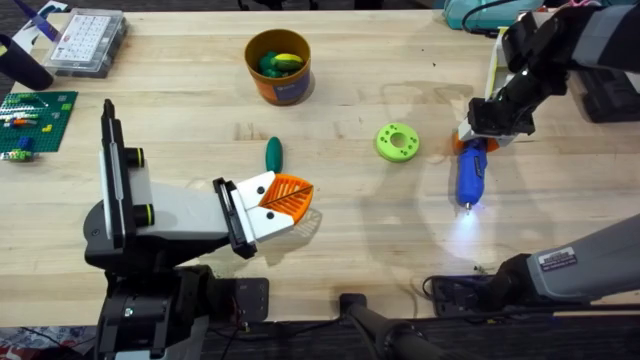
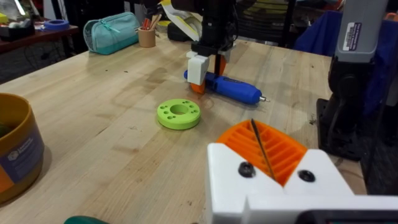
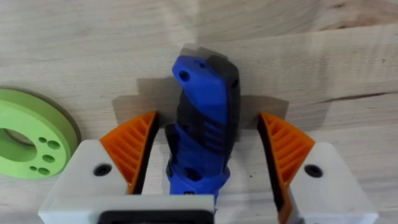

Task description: Pick up the gripper from the table and insert it into the empty holder that is missing its gripper. Then pick up a screw, insert it into the mounting hole, and use the screwdriver to tighten it. Finally, clean up the table by picking up the vegetable and placing it into the bucket.

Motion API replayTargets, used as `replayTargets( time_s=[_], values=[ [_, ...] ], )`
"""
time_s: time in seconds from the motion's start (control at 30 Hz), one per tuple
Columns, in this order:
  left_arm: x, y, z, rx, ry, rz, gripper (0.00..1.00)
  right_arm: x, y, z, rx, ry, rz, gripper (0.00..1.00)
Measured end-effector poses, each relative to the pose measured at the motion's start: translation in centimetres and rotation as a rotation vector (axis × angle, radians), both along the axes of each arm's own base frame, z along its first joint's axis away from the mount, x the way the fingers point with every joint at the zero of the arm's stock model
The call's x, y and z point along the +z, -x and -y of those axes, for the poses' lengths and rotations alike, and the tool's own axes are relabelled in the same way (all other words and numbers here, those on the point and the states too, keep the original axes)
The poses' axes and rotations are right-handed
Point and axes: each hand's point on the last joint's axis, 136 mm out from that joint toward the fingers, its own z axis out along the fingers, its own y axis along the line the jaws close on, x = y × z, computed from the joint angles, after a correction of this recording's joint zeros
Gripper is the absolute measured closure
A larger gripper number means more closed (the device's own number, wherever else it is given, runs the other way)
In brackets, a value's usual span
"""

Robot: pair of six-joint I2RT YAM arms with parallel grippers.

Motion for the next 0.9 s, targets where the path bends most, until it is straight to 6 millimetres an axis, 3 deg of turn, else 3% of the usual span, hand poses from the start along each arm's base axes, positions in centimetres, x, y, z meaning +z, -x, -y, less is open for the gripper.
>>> replayTargets(
  time_s=[0.37,0.5,0.67,0.7,0.9],
  values=[
    [0.0,0.1,0.0,-0.004,0.001,0.001,0.985,0.2,0.3,0.0,0.001,-0.002,-0.008,0.956],
    [0.0,0.1,0.0,-0.004,0.001,0.0,0.985,1.4,0.3,0.0,0.02,0.0,0.017,0.956],
    [0.0,0.1,0.0,-0.004,0.001,-0.001,0.985,6.2,-0.9,0.2,0.051,0.013,0.126,0.956],
    [0.0,0.1,0.0,-0.004,0.001,-0.001,0.985,8.7,-1.5,0.5,0.052,0.022,0.177,0.956],
    [0.0,0.1,0.0,-0.004,0.001,-0.001,0.985,15.5,-1.9,0.8,0.055,0.041,0.298,0.956]
  ],
)
